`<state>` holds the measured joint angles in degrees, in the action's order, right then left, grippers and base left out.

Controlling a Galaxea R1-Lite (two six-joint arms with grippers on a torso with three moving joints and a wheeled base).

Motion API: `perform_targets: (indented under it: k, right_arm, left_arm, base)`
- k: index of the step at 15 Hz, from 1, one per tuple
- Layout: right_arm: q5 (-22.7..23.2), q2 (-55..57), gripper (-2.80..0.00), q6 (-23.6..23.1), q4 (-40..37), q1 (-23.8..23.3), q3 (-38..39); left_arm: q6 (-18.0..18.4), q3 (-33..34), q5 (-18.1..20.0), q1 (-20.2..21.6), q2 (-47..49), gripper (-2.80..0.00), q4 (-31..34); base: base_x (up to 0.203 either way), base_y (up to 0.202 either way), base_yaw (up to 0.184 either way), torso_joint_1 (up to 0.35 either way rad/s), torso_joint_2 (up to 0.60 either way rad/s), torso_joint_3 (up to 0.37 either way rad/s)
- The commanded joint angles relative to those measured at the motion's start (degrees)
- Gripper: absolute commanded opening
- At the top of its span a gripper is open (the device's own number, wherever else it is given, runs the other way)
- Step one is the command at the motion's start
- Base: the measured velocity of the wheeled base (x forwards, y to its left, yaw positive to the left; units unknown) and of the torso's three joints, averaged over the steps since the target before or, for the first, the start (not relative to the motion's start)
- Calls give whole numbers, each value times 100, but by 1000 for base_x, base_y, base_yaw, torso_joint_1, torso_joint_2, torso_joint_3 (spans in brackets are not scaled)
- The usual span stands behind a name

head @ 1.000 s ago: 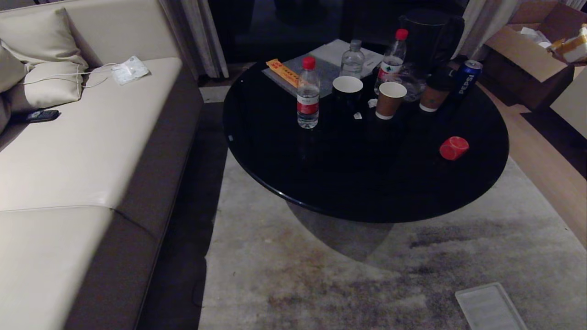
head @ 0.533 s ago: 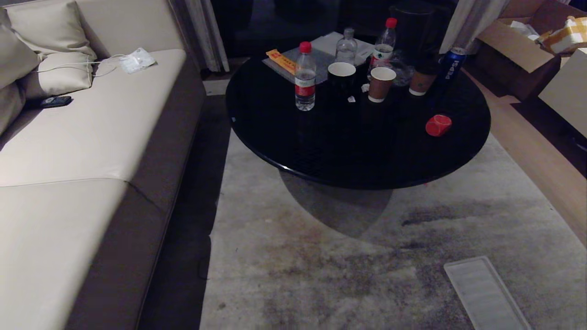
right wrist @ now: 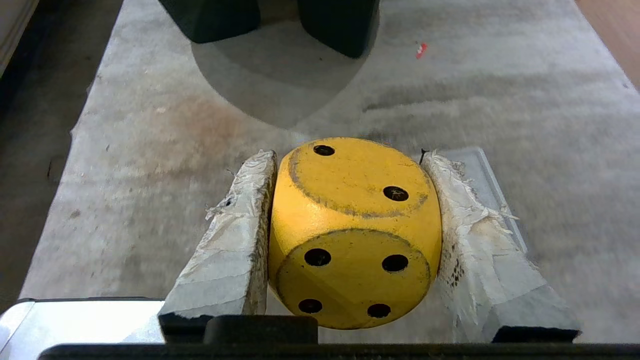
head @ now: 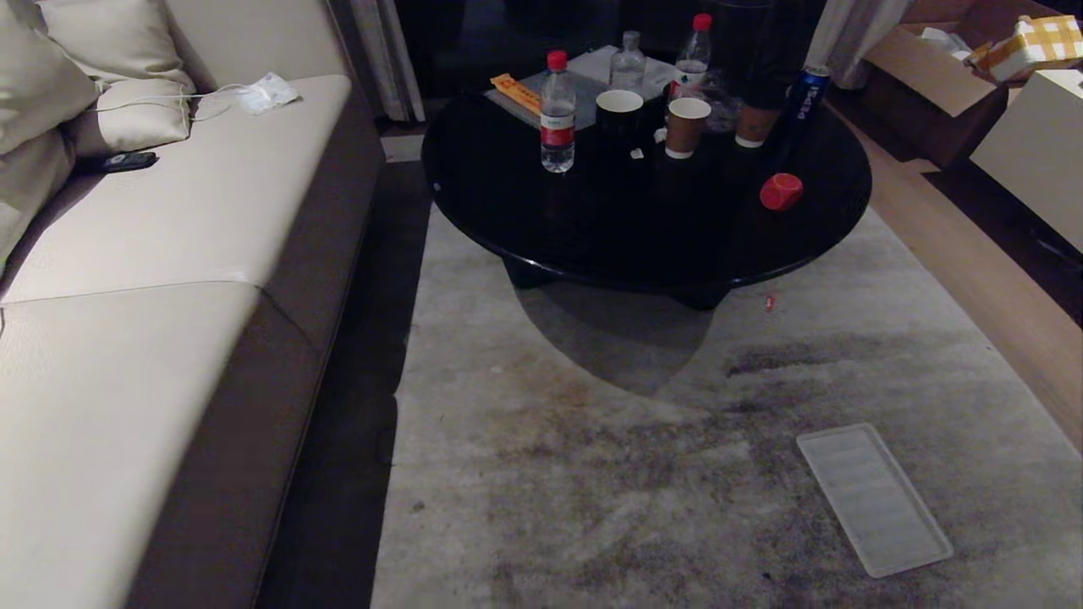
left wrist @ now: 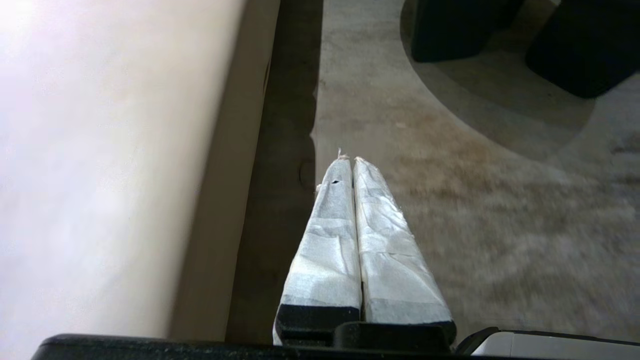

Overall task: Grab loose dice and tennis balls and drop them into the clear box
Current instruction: Put the toys in the box

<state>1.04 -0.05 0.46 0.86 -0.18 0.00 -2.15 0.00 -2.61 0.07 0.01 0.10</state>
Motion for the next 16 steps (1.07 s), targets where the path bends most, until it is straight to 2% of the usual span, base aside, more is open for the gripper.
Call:
perform_targets:
  k: [1, 4, 12, 16]
  right_arm:
    - [2, 14, -280, 4, 2, 1, 26]
    - [2, 14, -280, -2, 2, 1, 26]
    - [2, 14, -280, -2, 2, 1, 26]
    - [2, 14, -280, 6, 2, 1, 26]
  left_arm:
    - [-9, 9, -3, 1, 8, -280, -1]
    - [-5, 9, -3, 1, 8, -280, -1]
    - [-40, 9, -12, 1, 8, -280, -2]
    - [-32, 9, -12, 1, 8, -280, -9]
  base:
    - [-176, 0, -2, -1, -6, 2]
    - [-162, 0, -3, 1, -1, 2]
    - [0, 0, 0, 0, 0, 0]
    - [2, 6, -145, 2, 2, -1]
